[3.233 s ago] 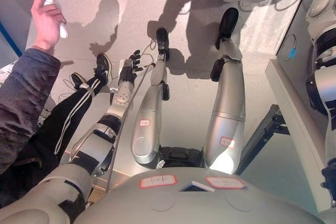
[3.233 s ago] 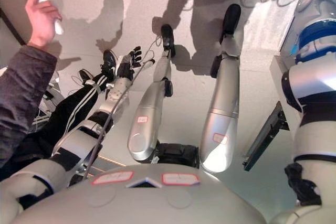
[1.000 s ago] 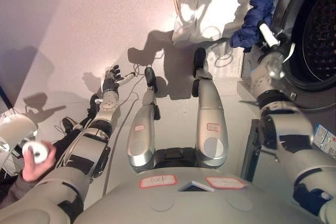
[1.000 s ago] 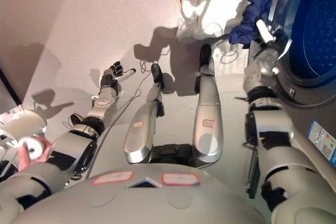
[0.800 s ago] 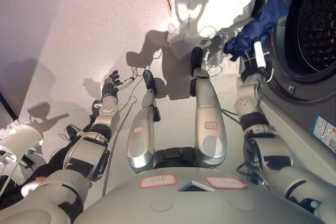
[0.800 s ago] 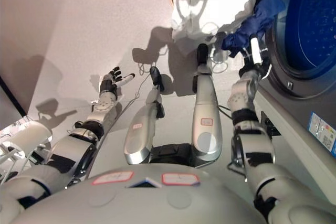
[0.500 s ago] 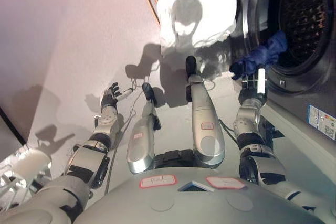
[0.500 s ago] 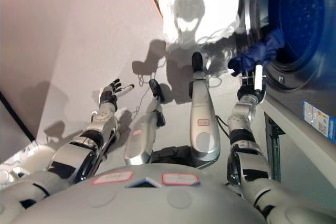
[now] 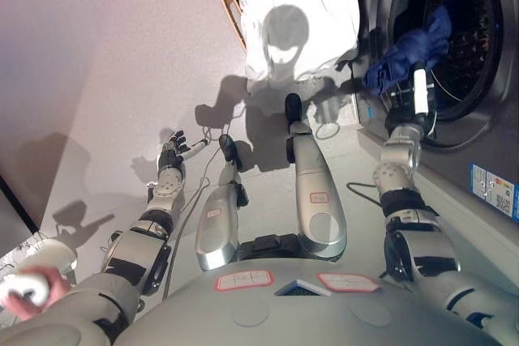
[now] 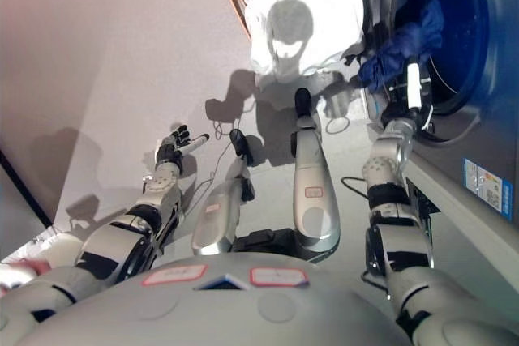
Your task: Put the clothes in the basket into the washing machine.
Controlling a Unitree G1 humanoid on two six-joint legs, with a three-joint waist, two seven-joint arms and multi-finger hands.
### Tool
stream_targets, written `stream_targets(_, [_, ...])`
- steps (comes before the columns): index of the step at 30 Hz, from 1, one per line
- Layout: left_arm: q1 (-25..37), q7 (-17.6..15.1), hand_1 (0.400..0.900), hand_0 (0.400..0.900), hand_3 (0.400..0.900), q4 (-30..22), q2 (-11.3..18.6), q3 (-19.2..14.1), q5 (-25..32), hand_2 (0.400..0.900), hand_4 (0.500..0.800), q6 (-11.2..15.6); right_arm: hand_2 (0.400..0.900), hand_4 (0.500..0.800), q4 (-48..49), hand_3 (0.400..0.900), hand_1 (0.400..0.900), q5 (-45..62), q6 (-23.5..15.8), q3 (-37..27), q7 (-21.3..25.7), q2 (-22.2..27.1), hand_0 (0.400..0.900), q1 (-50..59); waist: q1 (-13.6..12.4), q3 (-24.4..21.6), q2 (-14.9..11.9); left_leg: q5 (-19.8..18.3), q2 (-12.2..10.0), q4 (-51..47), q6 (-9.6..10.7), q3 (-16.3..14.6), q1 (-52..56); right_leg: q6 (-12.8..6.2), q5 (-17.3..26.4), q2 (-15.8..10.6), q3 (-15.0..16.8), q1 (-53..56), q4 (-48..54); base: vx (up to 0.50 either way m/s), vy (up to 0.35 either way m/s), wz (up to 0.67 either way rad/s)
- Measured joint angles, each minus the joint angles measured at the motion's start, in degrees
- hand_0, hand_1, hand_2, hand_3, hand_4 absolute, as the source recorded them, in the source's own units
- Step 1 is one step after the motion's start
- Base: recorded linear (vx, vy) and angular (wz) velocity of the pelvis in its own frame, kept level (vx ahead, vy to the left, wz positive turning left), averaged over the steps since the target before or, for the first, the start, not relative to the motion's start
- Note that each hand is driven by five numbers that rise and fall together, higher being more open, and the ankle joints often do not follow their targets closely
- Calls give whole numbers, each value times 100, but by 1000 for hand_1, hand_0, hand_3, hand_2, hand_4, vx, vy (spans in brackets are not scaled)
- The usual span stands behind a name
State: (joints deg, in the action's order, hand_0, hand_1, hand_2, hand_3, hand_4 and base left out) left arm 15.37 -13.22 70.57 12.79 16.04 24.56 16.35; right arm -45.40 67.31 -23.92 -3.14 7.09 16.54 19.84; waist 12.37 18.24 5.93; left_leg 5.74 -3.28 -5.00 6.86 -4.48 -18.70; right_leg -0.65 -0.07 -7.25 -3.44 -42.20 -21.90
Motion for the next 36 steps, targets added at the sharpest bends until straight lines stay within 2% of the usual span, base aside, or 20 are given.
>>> stream_targets(3, [27,1,900,900,900,-1,-7,116,-1,900,800,-23,400,500,-837,400,400,134,44,-52,197,175,400,1102,-210,0,3,27,1,2,13,34,-7,5,-3,-9,-21,-13,-23,-6,-35,13])
stream_targets(7, [38,1,900,900,900,-8,-5,220,-1,900,800,-48,400,500,-1774,400,400,362,161,-164,429,661,400,2348,-472,-7,20,95,16,1,30,191,-164,40,-32,-61,-68,-172,-142,-6,-19,16])
stream_targets(9, [38,2,900,900,900,-9,-9,223,-1,900,800,-132,400,500,-2121,400,400,475,244,-259,504,800,400,2603,-584,-6,23,115,21,-1,29,250,-256,69,-54,-101,-119,-270,-214,-1,-26,17])
stream_targets(13, [45,10,900,900,900,-38,-49,235,-1,900,800,-200,400,500,-2785,400,400,946,327,-746,633,1139,400,3071,-720,19,214,156,31,-27,15,325,-398,79,-64,-160,-196,-368,-266,-3,-20,16])
stream_targets(18, [47,1,900,900,900,-191,-87,344,-1,900,800,-252,400,500,-3021,400,400,1347,323,-1006,984,1764,400,3469,-815,27,558,199,46,-22,33,319,-524,84,-70,-229,-268,-474,-299,6,-15,13])
stream_targets(29, [170,-17,900,900,900,-500,-135,601,1,900,800,-242,400,500,-3153,400,400,1600,91,-1297,1456,2832,400,4084,-813,60,680,252,40,-26,57,453,-715,143,-184,-268,-346,-704,-447,4,-15,6])
stream_targets(36, [227,-41,900,900,900,-575,-155,679,4,900,800,-243,400,500,-3193,400,400,2062,-173,-1575,1594,2941,400,4201,-817,70,727,299,95,-3,106,492,-782,144,-229,-343,-369,-802,-590,0,1,0])
